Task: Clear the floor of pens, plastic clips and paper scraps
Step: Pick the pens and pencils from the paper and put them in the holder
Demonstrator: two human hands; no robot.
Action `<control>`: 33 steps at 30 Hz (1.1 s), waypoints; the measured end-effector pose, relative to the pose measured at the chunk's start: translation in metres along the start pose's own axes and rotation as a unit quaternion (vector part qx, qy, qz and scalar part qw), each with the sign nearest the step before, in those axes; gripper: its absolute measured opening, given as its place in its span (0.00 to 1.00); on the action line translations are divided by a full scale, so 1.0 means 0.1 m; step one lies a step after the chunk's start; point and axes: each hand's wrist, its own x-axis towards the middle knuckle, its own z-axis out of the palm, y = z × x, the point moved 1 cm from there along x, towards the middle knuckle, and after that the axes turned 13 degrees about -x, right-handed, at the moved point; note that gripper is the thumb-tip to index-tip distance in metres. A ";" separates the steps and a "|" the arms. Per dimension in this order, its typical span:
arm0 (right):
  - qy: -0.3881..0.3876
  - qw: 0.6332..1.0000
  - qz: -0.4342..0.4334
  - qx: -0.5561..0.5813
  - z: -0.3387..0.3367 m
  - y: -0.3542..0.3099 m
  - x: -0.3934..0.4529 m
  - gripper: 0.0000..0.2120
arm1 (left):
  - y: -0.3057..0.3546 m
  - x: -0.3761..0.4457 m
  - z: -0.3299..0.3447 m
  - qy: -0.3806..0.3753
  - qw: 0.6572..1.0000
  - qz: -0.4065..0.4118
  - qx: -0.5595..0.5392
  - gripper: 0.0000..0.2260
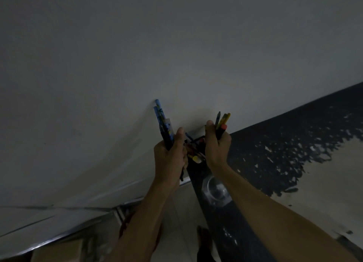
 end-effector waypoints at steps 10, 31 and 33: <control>-0.049 0.998 -0.022 -0.013 0.06 0.28 -0.12 0.09 | -0.12 0.04 0.00 -0.011 0.999 0.030 -0.004 0.17; -0.125 0.849 -0.198 -0.473 -0.15 0.49 -0.02 0.23 | -0.16 -0.02 0.13 -0.021 0.998 0.064 -0.002 0.17; -0.145 0.842 -0.170 -0.491 -0.15 0.50 0.01 0.22 | -0.15 -0.01 0.14 -0.021 0.998 0.068 -0.002 0.17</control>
